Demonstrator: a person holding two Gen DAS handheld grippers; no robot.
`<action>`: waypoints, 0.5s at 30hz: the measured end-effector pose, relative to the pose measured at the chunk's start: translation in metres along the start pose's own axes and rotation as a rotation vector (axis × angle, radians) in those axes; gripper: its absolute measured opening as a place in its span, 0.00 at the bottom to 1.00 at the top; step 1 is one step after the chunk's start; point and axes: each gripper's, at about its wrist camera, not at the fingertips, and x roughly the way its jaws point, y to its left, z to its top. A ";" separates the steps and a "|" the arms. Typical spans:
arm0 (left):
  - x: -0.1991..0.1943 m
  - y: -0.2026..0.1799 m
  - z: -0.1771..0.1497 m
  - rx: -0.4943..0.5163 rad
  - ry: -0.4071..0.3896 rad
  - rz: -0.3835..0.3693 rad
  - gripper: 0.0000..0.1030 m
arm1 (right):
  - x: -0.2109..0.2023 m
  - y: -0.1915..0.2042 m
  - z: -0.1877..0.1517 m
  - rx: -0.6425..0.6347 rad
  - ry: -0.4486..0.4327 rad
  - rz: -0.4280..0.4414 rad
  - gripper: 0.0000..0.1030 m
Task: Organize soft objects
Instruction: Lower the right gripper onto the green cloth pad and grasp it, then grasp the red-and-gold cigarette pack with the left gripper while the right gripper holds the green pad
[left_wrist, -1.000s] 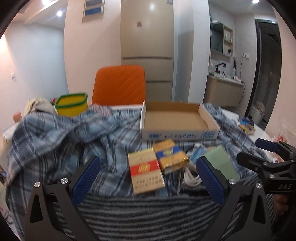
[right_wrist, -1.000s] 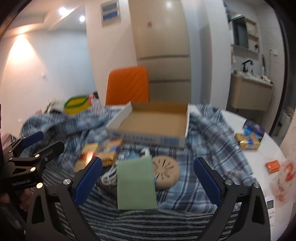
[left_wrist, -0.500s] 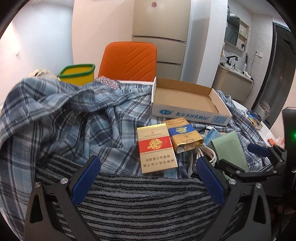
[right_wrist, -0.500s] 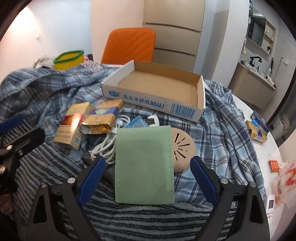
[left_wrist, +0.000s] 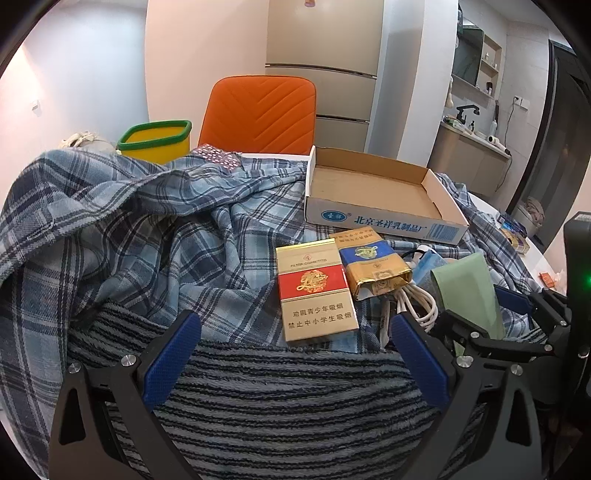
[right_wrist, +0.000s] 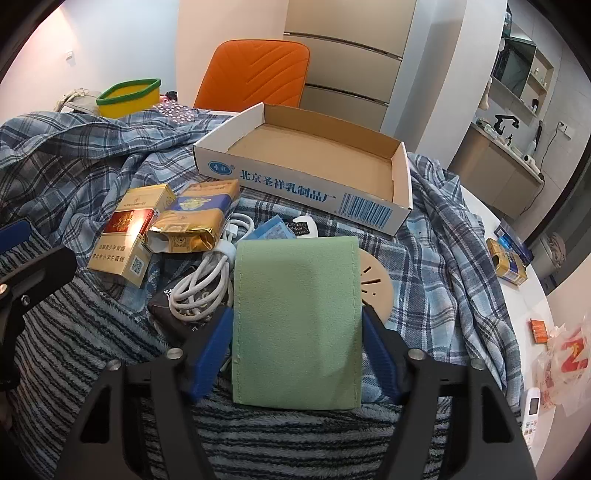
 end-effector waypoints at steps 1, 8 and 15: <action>-0.001 -0.001 0.001 0.002 0.000 -0.001 1.00 | -0.001 -0.001 0.000 0.005 -0.006 0.003 0.69; -0.004 -0.010 0.017 0.005 -0.011 -0.006 1.00 | -0.023 -0.015 0.006 0.065 -0.109 0.010 0.69; 0.018 -0.007 0.036 -0.032 0.033 -0.034 0.82 | -0.052 -0.026 0.016 0.118 -0.297 -0.002 0.69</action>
